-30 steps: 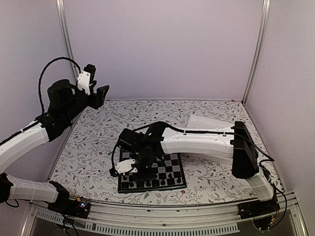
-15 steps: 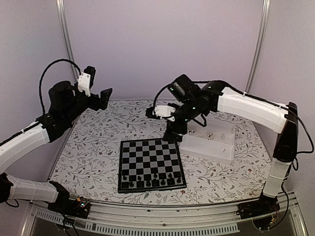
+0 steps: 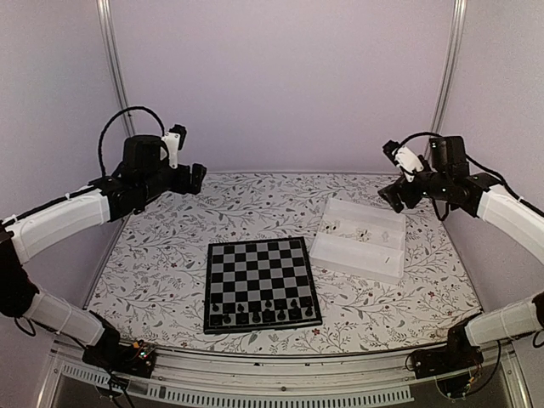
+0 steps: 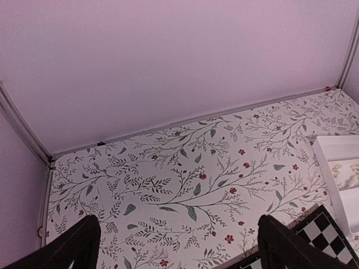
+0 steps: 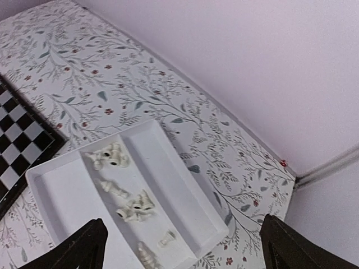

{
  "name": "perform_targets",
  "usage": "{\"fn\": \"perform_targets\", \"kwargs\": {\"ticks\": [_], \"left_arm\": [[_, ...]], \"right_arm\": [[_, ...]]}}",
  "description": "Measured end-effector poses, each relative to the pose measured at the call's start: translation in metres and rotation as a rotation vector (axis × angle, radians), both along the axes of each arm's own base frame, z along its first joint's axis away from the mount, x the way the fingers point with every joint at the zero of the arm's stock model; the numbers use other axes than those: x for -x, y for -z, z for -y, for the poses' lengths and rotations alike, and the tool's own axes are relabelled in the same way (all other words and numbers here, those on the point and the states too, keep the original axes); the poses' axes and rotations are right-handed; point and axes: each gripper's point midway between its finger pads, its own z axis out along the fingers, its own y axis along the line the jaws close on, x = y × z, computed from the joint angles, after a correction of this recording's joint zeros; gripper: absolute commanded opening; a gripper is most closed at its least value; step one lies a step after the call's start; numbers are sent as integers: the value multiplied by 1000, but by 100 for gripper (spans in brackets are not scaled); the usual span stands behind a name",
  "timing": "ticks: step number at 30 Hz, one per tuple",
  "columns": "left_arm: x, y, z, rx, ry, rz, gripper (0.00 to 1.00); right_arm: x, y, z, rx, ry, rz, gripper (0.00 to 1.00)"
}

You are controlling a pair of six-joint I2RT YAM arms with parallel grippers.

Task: Set up the chess pieces on the board
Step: Reset both arms

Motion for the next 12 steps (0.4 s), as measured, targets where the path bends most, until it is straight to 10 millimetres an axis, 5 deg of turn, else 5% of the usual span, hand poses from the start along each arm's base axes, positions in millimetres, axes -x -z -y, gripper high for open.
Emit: {"fn": "perform_targets", "kwargs": {"ticks": [5, 12], "left_arm": [[10, 5, -3, 3, -2, -43, 99], [45, 2, -13, -32, 28, 46, 99]], "right_arm": [[-11, -21, 84, -113, 319, 153, 99], [-14, -23, 109, -229, 502, 250, 99]]}}
